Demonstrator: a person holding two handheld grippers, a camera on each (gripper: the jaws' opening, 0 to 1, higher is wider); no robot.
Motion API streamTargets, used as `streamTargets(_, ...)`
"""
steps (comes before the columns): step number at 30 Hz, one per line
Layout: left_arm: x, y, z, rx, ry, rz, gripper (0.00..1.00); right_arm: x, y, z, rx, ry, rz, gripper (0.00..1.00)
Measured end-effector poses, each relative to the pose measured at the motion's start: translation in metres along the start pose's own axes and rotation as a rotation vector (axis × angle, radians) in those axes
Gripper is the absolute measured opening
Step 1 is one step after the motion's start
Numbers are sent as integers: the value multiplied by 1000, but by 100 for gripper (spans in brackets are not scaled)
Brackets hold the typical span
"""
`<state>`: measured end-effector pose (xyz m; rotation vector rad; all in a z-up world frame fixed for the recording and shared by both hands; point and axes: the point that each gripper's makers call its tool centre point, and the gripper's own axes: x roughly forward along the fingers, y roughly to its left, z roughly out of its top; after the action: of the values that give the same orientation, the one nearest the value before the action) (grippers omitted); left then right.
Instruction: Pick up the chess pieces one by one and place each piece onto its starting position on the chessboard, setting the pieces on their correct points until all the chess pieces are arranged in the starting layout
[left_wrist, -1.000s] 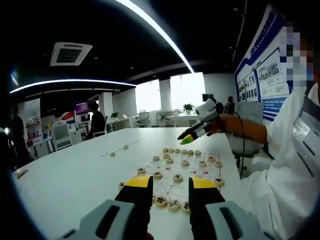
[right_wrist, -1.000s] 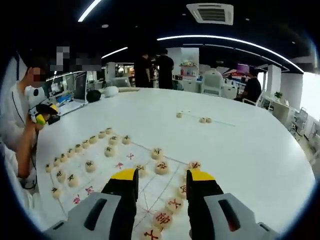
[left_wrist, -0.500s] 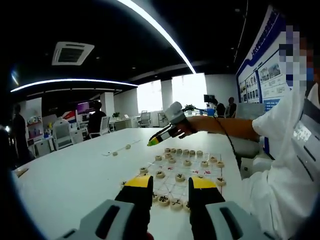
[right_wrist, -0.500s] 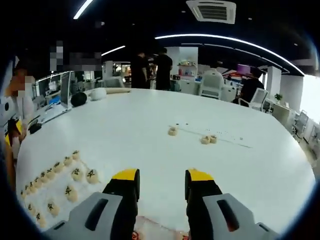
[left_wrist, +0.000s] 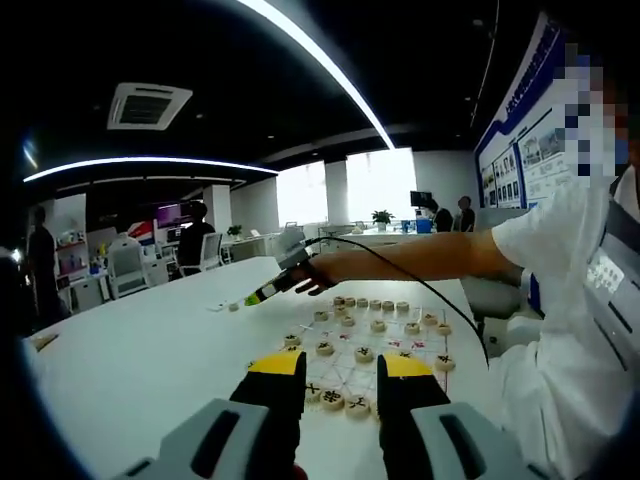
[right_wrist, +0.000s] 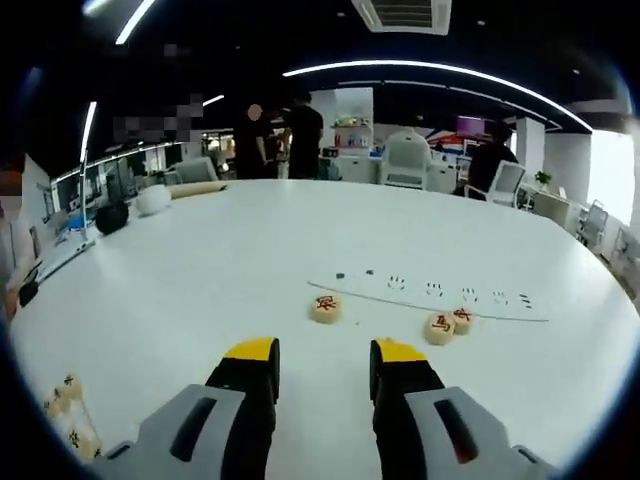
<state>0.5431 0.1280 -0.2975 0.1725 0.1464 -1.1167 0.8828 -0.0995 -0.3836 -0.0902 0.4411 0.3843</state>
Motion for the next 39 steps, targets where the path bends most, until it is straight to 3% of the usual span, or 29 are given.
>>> streamTargets(5, -1, 2, 0, -2, 0, 8, 30, 26, 3, 2, -10, 2, -17, 37)
streamTargets(12, -1, 3, -2, -4, 1, 7, 30, 46, -1, 3, -36, 22, -44, 35)
streamTargets(17, -2, 8, -2, -11, -1, 25, 30, 50, -4, 5, -44, 11, -66, 19)
streamTargets(22, -4, 11, -2, -21, -8, 37, 30, 48, -8, 7, -68, 17, -55, 19)
streamTargets(26, -2, 9, -3, -20, -5, 28, 30, 26, 2, 11, -59, 10, -6, 19)
streamTargets(31, 0, 6, -2, -15, -2, 22, 30, -29, 21, 12, -69, -11, 42, 19)
streamTargets(33, 1, 4, -1, -11, -2, 18, 30, -45, 21, 22, -8, -55, 75, 19)
streamTargets(36, 1, 3, 0, -7, -3, 18, 30, -92, 25, 21, 30, -87, 109, 19)
streamTargets(39, 1, 3, 1, -6, -4, 22, 30, -133, 28, 16, -40, -95, 133, 19)
